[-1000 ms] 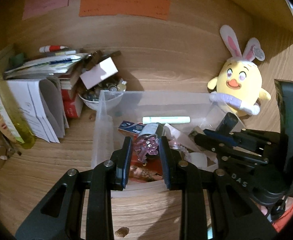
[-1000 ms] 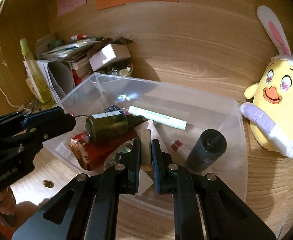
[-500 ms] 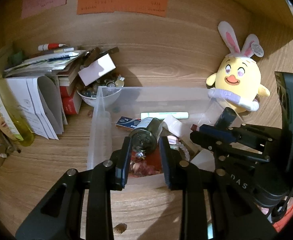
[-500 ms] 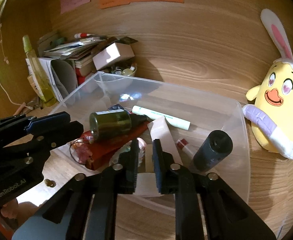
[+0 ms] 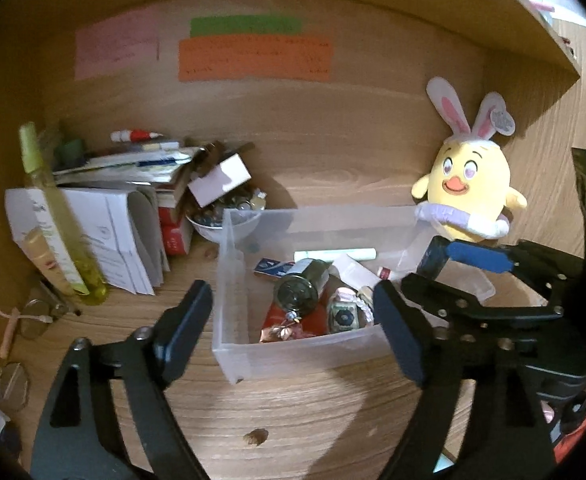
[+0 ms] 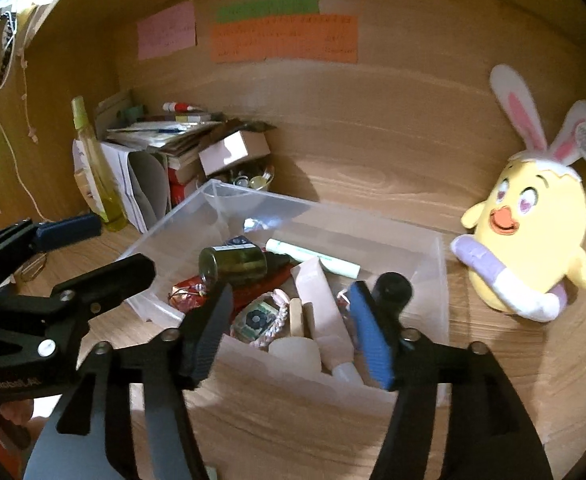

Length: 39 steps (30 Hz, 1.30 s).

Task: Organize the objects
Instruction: 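Move the left tool to the wooden bead while the right moves to the mint tube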

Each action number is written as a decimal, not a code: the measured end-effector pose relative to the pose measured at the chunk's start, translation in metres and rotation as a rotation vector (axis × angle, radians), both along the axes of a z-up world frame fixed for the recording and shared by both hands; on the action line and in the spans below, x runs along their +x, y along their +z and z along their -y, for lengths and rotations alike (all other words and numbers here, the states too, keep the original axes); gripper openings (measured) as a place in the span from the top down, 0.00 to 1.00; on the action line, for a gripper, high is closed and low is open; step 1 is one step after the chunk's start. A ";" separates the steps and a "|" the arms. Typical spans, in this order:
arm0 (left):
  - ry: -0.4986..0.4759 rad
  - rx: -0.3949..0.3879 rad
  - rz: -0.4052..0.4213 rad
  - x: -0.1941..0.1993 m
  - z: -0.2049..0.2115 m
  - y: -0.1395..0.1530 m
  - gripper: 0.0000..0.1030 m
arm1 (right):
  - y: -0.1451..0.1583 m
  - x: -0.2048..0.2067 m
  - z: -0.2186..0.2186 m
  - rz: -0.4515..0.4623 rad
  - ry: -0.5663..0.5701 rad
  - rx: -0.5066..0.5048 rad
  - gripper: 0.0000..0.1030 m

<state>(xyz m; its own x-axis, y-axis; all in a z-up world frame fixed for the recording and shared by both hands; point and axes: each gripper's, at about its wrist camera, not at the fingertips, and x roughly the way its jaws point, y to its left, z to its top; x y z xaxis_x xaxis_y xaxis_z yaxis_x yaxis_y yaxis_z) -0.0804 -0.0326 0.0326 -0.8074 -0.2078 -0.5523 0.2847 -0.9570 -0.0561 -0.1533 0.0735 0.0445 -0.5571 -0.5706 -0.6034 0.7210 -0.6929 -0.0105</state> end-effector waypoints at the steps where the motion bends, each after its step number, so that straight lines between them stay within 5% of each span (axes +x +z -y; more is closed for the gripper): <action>1: 0.002 0.005 -0.003 0.002 0.000 0.001 0.14 | 0.002 0.002 -0.003 -0.001 -0.002 -0.007 0.35; 4: 0.009 0.019 -0.008 0.010 0.002 0.004 0.12 | 0.008 0.006 -0.013 0.006 -0.004 -0.034 0.27; 15: 0.012 0.016 0.033 0.043 0.005 0.000 0.08 | 0.004 0.035 -0.042 -0.011 0.007 -0.006 0.21; 39: 0.038 0.066 0.240 0.067 0.016 -0.076 0.07 | -0.084 0.088 -0.038 0.198 0.117 0.136 0.22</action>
